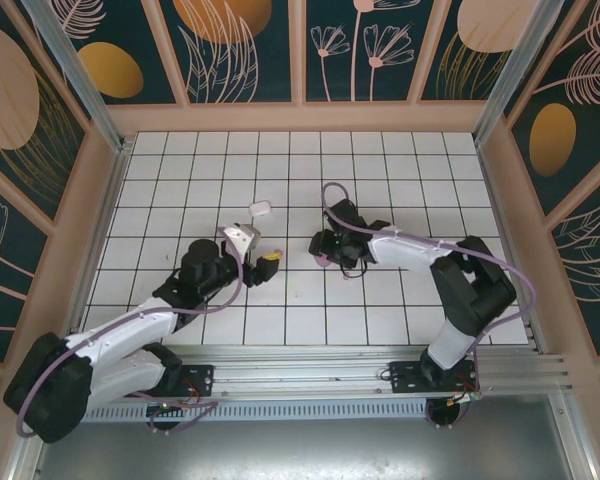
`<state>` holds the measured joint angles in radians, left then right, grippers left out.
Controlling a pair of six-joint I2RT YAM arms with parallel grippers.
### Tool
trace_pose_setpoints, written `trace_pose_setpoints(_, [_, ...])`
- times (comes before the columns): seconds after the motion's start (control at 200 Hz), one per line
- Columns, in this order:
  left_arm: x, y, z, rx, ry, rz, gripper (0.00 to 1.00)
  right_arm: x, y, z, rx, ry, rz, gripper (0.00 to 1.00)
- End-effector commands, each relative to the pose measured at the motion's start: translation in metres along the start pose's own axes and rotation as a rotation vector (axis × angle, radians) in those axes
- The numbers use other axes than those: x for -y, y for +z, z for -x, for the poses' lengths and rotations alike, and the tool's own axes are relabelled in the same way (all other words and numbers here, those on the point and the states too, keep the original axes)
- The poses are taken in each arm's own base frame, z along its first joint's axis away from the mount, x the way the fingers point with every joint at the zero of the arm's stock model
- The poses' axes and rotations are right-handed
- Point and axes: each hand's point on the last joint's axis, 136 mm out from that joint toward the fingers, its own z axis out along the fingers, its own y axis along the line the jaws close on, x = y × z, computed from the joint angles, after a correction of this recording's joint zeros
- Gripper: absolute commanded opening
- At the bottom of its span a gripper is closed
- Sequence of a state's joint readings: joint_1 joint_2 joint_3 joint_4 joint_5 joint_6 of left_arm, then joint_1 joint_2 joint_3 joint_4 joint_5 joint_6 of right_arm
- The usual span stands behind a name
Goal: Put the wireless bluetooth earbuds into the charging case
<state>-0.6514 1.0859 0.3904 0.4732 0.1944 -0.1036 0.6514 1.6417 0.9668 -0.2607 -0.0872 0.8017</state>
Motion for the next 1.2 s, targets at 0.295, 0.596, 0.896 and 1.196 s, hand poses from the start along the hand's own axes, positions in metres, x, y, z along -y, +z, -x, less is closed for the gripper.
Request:
trace_pose_setpoints(0.295, [0.035, 0.094, -0.034, -0.173, -0.347, 0.274, 0.71, 0.060, -0.062, 0.047, 0.106, 0.065, 0.044, 0.63])
trace_pose_setpoints(0.596, [0.062, 0.130, -0.075, -0.469, -0.691, 0.506, 0.69, 0.102, -0.075, 0.056, 0.138, 0.122, 0.063, 0.63])
trace_pose_setpoints(0.896, [0.059, 0.149, -0.100, -0.580, -0.695, 0.628, 0.70, 0.115, -0.076, 0.053, 0.135, 0.120, 0.080, 0.62])
trace_pose_setpoints(1.196, [0.049, 0.145, -0.102, -0.596, -0.633, 0.699, 0.70, 0.122, -0.078, 0.048, 0.140, 0.124, 0.091, 0.62])
